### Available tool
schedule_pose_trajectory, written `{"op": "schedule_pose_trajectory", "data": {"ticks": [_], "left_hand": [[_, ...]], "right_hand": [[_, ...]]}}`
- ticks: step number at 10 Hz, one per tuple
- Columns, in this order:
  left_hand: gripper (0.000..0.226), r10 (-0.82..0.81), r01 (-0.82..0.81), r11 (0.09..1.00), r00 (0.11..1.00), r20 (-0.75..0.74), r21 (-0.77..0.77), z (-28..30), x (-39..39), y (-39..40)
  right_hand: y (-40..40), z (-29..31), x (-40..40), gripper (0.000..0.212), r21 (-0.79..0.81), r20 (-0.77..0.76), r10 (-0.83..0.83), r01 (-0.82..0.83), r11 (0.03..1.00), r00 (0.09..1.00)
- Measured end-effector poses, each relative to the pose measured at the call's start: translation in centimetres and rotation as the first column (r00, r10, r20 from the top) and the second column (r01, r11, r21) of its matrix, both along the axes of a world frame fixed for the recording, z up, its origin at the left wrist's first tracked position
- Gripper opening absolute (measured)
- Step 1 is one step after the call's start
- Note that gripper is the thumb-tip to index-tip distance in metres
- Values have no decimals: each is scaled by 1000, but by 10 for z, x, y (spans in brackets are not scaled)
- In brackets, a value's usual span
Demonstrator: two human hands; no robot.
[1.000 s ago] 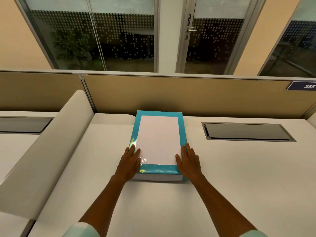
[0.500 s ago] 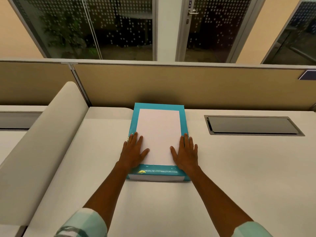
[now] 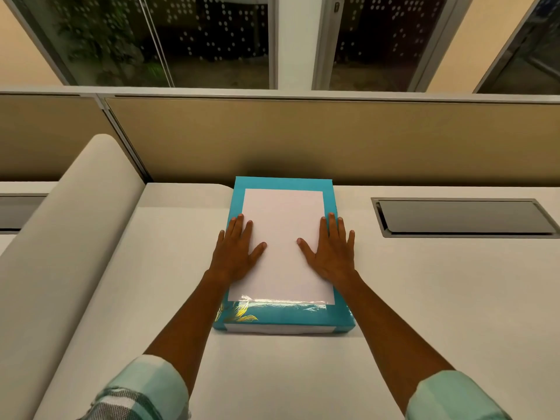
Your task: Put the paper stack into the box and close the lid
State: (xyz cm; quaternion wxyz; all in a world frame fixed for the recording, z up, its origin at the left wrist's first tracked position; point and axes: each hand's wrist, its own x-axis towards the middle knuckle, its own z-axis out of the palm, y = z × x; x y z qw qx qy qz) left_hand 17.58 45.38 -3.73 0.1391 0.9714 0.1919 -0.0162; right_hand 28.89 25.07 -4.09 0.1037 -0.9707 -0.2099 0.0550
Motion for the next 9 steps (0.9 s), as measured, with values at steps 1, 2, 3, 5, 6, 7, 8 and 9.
{"op": "schedule_pose_trajectory", "data": {"ticks": [1,2,3,5,6,7,8,9], "left_hand": [[80,20,-21,1000,999,36,16,-4,-3,-3],[78,25,-26,999,999,24,43,-5,-3,-6],[74,17,-15,998,999,-40,69,2,0,-6],[85,46,-45,997,999,-9,58,27,-6,-17],[89,53,-55,997,998,38,56,40,-14,-30],[91,70,-75,995,994,79,73,50,-25,-42],[103,50,-63,994,990,135,93,63,-37,-60],[101,27,-44,996,977,210,76,68,-43,-80]], "right_hand": [[1,-2,0,92,21,8,-4,4,1000,1000],[0,-2,-1,92,20,13,-2,2,1000,1000],[-1,1,-2,93,8,11,2,-2,1000,1000],[-6,19,-14,92,18,14,-26,26,999,1000],[-13,32,-23,93,29,49,-18,17,999,999],[-26,49,-33,95,51,83,-24,20,999,996],[-47,63,-43,103,58,136,-11,4,998,991],[-64,75,-51,105,102,181,-28,10,995,983]]}}
